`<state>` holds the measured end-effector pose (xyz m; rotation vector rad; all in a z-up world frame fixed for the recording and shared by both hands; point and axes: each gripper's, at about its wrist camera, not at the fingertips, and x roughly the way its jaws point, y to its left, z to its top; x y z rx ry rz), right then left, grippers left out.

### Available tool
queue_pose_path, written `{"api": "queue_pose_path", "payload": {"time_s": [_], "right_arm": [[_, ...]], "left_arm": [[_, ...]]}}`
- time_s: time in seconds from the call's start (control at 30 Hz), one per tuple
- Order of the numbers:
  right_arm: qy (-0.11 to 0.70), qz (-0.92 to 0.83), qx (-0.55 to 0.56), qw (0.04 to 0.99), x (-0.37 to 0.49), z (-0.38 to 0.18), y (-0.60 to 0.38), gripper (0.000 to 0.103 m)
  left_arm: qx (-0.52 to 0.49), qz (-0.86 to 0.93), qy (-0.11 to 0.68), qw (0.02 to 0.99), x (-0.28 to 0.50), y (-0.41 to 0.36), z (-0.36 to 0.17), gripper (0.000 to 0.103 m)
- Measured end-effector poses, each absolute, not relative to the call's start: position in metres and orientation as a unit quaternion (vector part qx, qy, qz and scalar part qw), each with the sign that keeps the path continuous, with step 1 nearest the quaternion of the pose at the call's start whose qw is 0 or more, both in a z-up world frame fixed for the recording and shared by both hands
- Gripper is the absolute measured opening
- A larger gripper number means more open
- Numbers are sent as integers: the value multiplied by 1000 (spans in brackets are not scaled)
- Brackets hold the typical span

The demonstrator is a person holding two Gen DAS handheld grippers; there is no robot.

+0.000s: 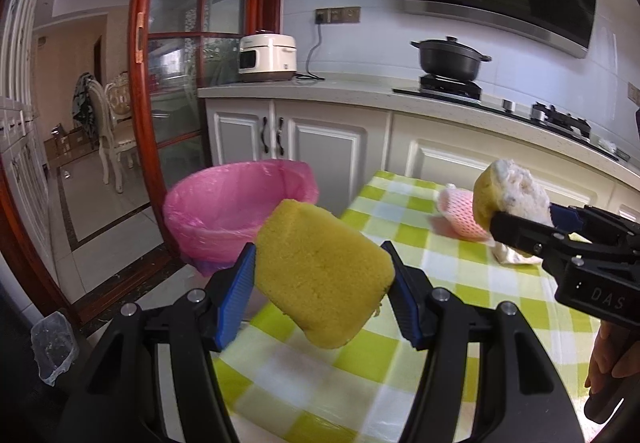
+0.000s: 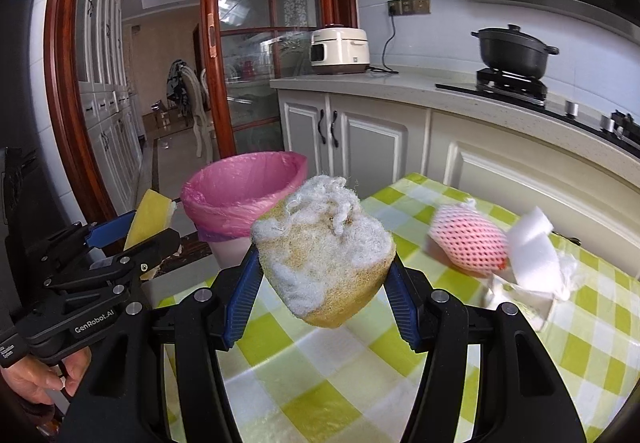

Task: Collect trash
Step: 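Carry the sponge and bread to the pink bin and open both grippers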

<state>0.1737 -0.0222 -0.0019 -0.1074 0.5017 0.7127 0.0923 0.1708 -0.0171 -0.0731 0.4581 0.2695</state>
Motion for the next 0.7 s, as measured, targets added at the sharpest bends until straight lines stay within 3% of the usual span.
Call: {"api": "queue_pose_path", "payload": {"time_s": [0.7], "right_arm": [[247,431,-56,866,268,4,107,56]], "left_arm": [[-73,207,226,949,170,309,-7,60]]}}
